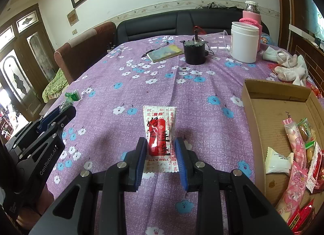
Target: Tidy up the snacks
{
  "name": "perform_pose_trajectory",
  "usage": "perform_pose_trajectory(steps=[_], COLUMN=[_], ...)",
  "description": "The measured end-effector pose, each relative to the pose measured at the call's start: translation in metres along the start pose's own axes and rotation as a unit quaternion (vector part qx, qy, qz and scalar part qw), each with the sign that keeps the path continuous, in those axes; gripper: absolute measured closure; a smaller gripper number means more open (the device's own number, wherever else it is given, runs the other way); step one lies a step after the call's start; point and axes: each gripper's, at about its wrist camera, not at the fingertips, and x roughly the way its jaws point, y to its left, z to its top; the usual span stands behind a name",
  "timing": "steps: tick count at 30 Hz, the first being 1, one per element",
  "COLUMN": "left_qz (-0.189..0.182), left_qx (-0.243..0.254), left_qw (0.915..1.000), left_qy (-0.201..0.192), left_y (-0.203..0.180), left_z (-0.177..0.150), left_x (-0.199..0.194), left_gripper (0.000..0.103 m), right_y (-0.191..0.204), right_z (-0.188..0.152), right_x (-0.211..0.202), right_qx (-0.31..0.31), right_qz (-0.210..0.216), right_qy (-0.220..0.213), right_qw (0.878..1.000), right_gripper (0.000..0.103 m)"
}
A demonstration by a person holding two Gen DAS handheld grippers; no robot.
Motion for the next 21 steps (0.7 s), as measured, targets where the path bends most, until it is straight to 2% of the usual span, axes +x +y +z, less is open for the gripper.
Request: perform_pose_trajectory(steps=[21], left_qz=[0.001], left_qx=[0.0], left_qw=[1.0], left_qy=[0.0], left_y=[0.0002], left_z=[-0.0003], left_x=[-0.0001], left_gripper=[0.083], right_y=[-0.0004], right_z=[0.0001], right_x=[0.0], right_qx=[0.001], right_qz=[-0.002], right_qy=[-0.001], right_qw=[1.0], right_gripper=[0.075])
